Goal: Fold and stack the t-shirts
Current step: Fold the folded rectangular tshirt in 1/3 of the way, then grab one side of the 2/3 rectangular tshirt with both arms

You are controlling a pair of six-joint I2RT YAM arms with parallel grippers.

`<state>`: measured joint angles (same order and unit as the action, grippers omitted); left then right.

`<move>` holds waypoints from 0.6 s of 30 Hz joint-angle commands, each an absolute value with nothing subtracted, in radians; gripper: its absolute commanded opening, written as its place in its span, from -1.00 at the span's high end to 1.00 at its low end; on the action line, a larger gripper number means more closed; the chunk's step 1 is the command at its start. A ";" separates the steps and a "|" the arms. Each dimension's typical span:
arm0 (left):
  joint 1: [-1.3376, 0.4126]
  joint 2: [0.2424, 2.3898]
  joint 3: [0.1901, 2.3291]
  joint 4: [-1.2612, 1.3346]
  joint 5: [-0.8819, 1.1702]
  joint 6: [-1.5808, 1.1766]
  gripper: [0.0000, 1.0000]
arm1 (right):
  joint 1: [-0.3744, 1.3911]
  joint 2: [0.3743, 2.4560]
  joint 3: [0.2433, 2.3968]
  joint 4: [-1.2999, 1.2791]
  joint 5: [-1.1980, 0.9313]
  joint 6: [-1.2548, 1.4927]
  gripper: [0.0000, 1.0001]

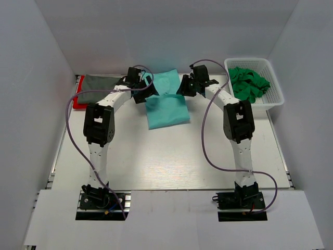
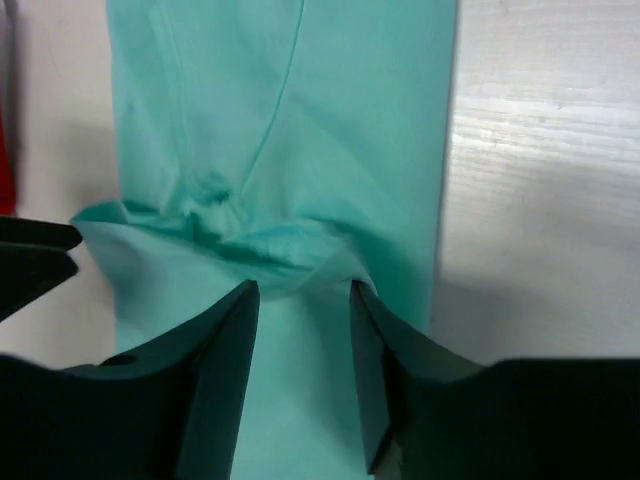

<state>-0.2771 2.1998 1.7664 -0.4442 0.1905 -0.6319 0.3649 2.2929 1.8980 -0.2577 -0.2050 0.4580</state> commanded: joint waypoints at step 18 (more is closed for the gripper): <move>-0.274 1.910 1.498 -0.457 0.337 -0.560 -1.00 | 0.321 1.892 1.429 -0.136 -0.370 0.402 -0.81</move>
<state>-0.2569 2.0365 1.6142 -0.4561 0.2501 -0.5575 0.3229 1.9465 1.5299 -0.1249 -0.3481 0.4088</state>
